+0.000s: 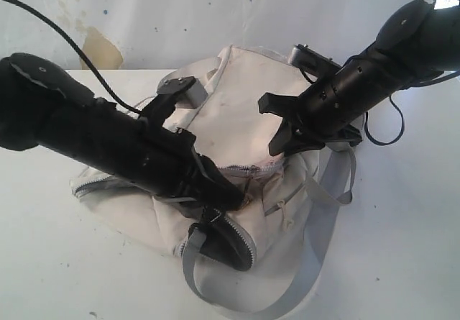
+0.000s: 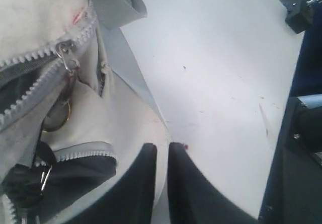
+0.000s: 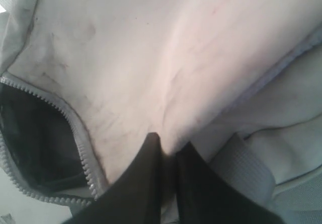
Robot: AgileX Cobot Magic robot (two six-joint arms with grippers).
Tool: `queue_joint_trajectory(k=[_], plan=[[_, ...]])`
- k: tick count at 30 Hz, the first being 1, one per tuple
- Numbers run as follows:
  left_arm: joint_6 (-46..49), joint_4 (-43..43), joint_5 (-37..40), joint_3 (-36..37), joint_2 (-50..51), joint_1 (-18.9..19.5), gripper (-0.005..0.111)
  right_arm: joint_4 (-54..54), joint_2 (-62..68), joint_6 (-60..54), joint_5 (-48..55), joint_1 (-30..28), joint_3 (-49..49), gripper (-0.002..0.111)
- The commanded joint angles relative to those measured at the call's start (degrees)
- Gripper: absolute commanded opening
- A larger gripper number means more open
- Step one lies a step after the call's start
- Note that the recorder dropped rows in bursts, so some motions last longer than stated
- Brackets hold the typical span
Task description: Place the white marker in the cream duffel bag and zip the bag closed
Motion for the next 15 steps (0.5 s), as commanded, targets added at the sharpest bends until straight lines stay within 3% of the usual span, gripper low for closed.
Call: queue_joint_trajectory(k=[1, 5, 8, 15], plan=[[0.3, -2.1, -6.5, 0.2, 2.3, -3.2, 0.032, 0.9, -0.2, -0.6, 0.8, -0.2, 0.2, 0.000], [0.2, -8.5, -11.8, 0.0, 5.6, -3.4, 0.060, 0.9, -0.2, -0.6, 1.0, -0.2, 0.2, 0.000], [0.2, -8.6, -17.3, -0.1, 5.8, -3.4, 0.062, 0.9, -0.2, -0.6, 1.0, -0.2, 0.2, 0.000], [2.2, -11.0, -16.9, -0.1, 6.5, -3.4, 0.062, 1.6, -0.2, -0.6, 0.8, -0.2, 0.2, 0.000]])
